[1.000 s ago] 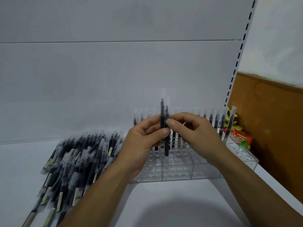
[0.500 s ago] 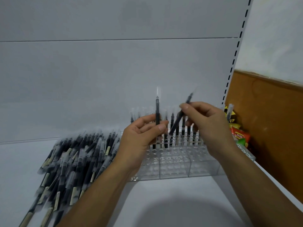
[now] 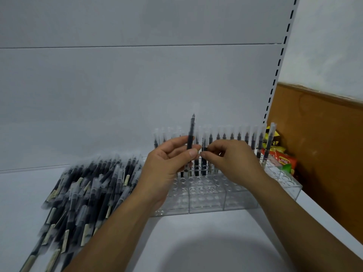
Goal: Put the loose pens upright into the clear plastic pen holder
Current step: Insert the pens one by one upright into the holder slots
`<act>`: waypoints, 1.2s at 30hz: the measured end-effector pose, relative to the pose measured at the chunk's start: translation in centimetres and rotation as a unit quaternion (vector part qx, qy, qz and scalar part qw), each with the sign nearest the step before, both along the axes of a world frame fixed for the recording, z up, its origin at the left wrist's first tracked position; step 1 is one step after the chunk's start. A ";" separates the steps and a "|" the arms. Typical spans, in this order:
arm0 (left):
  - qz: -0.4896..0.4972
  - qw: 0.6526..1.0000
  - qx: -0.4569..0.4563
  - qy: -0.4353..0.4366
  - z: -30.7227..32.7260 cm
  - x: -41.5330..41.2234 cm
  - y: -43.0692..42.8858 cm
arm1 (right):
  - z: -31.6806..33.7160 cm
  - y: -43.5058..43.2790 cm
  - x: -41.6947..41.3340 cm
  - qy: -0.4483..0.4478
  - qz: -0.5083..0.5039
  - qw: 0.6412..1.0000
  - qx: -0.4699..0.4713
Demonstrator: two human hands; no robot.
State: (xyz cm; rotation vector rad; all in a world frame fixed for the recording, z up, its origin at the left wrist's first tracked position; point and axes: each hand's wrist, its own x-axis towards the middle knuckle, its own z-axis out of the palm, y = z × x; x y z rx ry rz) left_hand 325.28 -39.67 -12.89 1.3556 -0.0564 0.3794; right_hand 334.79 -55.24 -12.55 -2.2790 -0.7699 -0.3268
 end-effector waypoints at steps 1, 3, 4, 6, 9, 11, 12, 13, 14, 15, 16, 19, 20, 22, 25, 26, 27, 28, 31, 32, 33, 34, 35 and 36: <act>-0.001 1.000 0.002 0.000 0.0 0.0 0.0 | 0.0 0.0 0.0 0.001 0.002 1.000 -0.009; -0.003 1.000 0.009 0.001 0.1 0.0 -0.1 | 0.1 -0.1 0.0 -0.003 0.003 1.000 -0.020; -0.003 1.000 0.013 0.001 0.1 0.0 -0.1 | 0.2 -0.3 0.0 -0.002 0.001 1.000 -0.024; -0.004 1.000 0.016 0.001 0.1 0.0 -0.1 | 0.5 -0.8 -0.2 0.001 -0.008 1.000 -0.006; -0.003 1.000 0.026 -0.001 0.0 0.0 -0.1 | 1.3 -1.4 -0.7 -0.039 -0.014 0.990 0.136; -0.007 0.999 0.036 -0.003 0.0 -0.1 -0.2 | 1.8 -1.3 -1.3 -0.010 0.046 0.971 0.235; -0.011 0.999 0.044 -0.003 0.0 -0.1 -0.2 | 2.0 -1.2 -1.7 0.021 0.085 0.963 0.254; -0.016 0.998 0.054 -0.003 0.0 -0.1 -0.3 | 2.1 -1.0 -2.0 0.043 0.117 0.960 0.252; -0.020 0.998 0.065 -0.003 0.0 -0.1 -0.3 | 2.0 -0.8 -2.2 0.054 0.138 0.958 0.244; -0.023 0.997 0.074 -0.003 -0.1 -0.1 -0.4 | 1.9 -0.7 -2.2 0.063 0.147 0.957 0.242; -0.025 0.996 0.081 -0.004 -0.1 0.0 -0.5 | 1.8 -0.6 -2.1 0.074 0.148 0.954 0.250; -0.012 0.995 0.101 -0.001 -0.1 0.0 -0.7 | 1.9 -0.8 -2.0 0.116 0.147 0.937 0.294; 0.006 0.993 0.115 0.005 -0.1 0.0 -0.8 | 2.0 -0.9 -1.9 0.128 0.147 0.929 0.315; 0.046 0.986 0.158 0.015 0.0 0.0 -1.1 | 2.3 -1.2 -1.7 0.128 0.131 0.911 0.370; 0.059 0.964 0.257 0.013 0.3 -0.3 -1.7 | 2.7 -2.2 -0.9 0.065 0.079 0.903 0.417; 0.058 0.954 0.295 0.013 0.5 -0.5 -1.8 | 2.7 -2.5 -0.7 0.046 0.064 0.907 0.414; 0.064 0.939 0.338 0.012 0.7 -0.7 -1.7 | 2.6 -2.7 -0.4 0.032 0.050 0.913 0.404; 0.079 0.917 0.390 0.011 0.9 -1.0 -1.5 | 2.4 -2.7 -0.2 0.021 0.037 0.920 0.388; 0.122 0.818 0.561 0.018 0.6 -1.8 -0.2 | 1.7 -2.6 0.3 -0.014 0.006 0.947 0.322; 0.118 0.794 0.596 0.029 0.2 -2.0 0.2 | 1.5 -2.5 0.4 -0.027 -0.002 0.955 0.296; 0.110 0.779 0.616 0.039 -0.1 -2.2 0.5 | 1.3 -2.4 0.4 -0.038 -0.007 0.961 0.273; 0.103 0.772 0.625 0.047 -0.6 -2.3 0.7 | 1.1 -2.3 0.4 -0.044 -0.009 0.966 0.256; 0.099 0.769 0.630 0.049 -1.0 -2.3 0.8 | 1.0 -2.2 0.4 -0.048 -0.008 0.968 0.245; 0.100 0.767 0.632 0.046 -1.3 -2.3 0.8 | 1.0 -2.2 0.4 -0.051 -0.006 0.970 0.239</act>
